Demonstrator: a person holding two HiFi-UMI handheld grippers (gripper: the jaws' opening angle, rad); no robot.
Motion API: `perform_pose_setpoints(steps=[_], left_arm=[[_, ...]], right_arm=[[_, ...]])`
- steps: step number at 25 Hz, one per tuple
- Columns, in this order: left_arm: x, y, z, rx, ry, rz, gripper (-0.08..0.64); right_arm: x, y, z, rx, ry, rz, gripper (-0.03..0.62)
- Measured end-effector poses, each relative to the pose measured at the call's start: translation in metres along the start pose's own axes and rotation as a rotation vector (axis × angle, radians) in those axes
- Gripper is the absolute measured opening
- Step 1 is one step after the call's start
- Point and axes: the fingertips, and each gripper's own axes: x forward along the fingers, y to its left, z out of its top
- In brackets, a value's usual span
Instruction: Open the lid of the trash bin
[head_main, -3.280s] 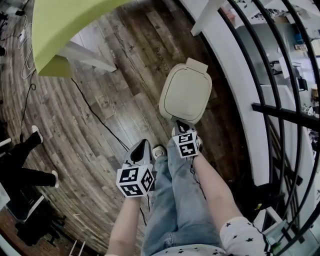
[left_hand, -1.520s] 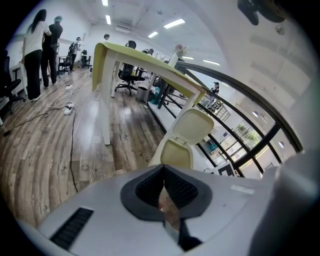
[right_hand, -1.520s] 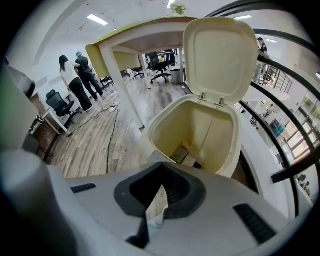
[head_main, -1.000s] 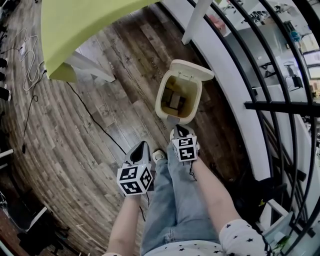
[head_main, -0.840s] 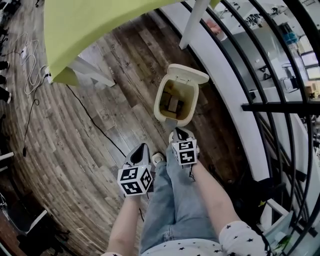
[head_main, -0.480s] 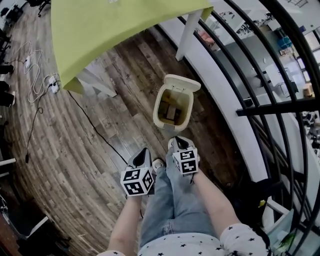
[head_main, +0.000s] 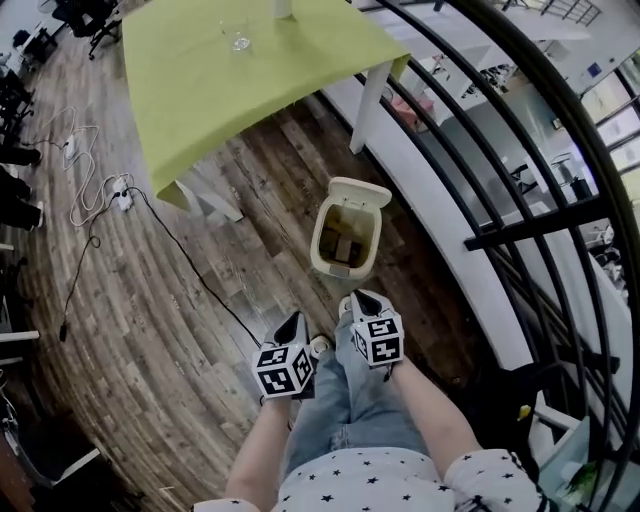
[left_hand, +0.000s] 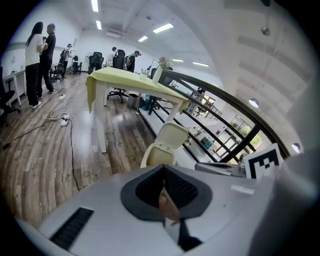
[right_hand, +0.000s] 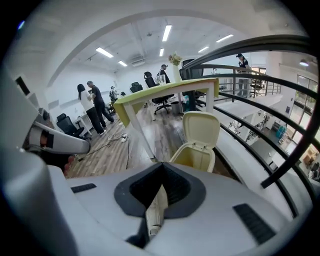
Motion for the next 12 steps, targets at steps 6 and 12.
perform_pose_setpoints(steps=[6, 12], left_arm=[[-0.027, -0.011, 0.009, -0.002, -0.009, -0.003, 0.012], [-0.052, -0.028, 0.025, 0.016, -0.027, -0.028, 0.012]], right_arm=[[-0.037, 0.01, 0.028, 0.013, -0.056, 0.007, -0.008], [-0.081, 0.026, 0.061, -0.012, -0.126, 0.033, -0.008]])
